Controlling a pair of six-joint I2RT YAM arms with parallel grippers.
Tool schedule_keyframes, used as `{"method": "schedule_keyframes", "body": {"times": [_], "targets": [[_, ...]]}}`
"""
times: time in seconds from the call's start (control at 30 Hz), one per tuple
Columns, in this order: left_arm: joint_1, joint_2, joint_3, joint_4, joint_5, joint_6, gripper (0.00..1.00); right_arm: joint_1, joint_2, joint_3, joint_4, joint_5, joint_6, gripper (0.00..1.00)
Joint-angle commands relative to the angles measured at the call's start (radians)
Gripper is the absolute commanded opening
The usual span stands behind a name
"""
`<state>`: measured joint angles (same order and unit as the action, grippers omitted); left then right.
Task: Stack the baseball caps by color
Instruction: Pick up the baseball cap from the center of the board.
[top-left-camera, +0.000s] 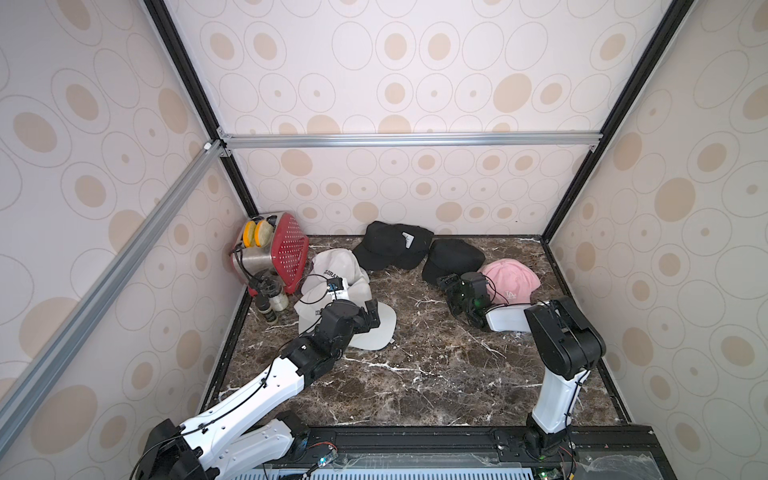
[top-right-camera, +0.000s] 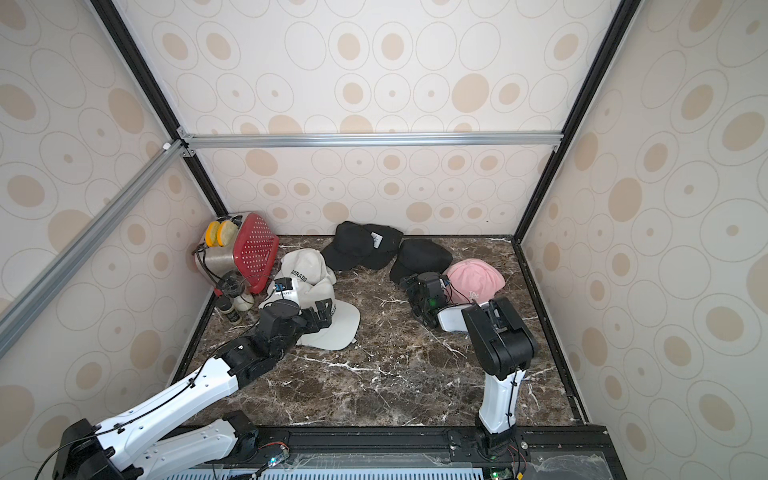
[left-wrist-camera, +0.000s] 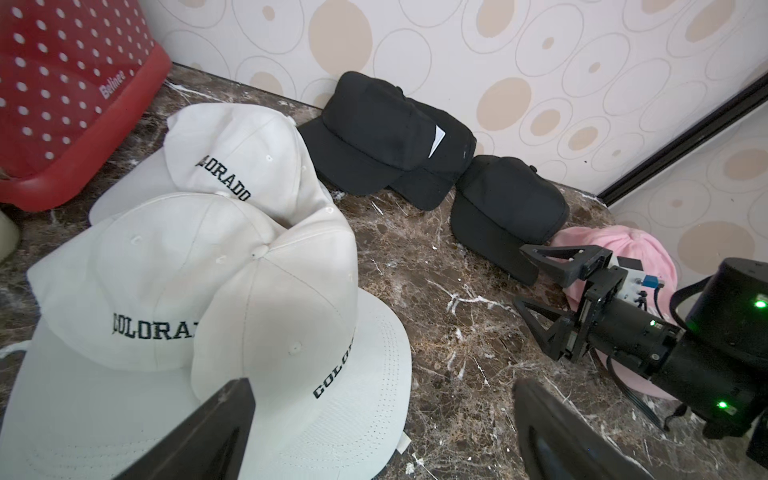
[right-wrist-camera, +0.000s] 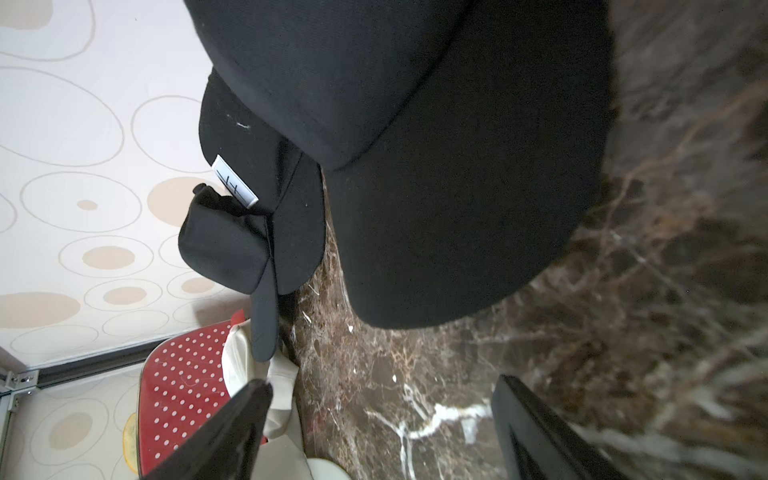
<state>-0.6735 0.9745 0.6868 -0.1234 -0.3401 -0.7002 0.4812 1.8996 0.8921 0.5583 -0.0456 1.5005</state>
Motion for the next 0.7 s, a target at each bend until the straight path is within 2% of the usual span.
{"method": "schedule_keyframes", "body": {"times": [0.0, 0.43, 0.67], "targets": [[0.009, -0.024, -0.009, -0.024, -0.052, 0.003, 0.99, 0.017, 0.044, 0.015, 0.058, 0.054, 0.037, 0.87], [0.009, -0.001, -0.005, -0.024, -0.039, 0.019, 0.99, 0.052, 0.171, 0.082, 0.105, 0.195, 0.078, 0.84], [0.009, -0.001, -0.011, -0.021, -0.045, 0.023, 0.99, 0.053, 0.237, 0.129, 0.135, 0.272, 0.078, 0.79]]}}
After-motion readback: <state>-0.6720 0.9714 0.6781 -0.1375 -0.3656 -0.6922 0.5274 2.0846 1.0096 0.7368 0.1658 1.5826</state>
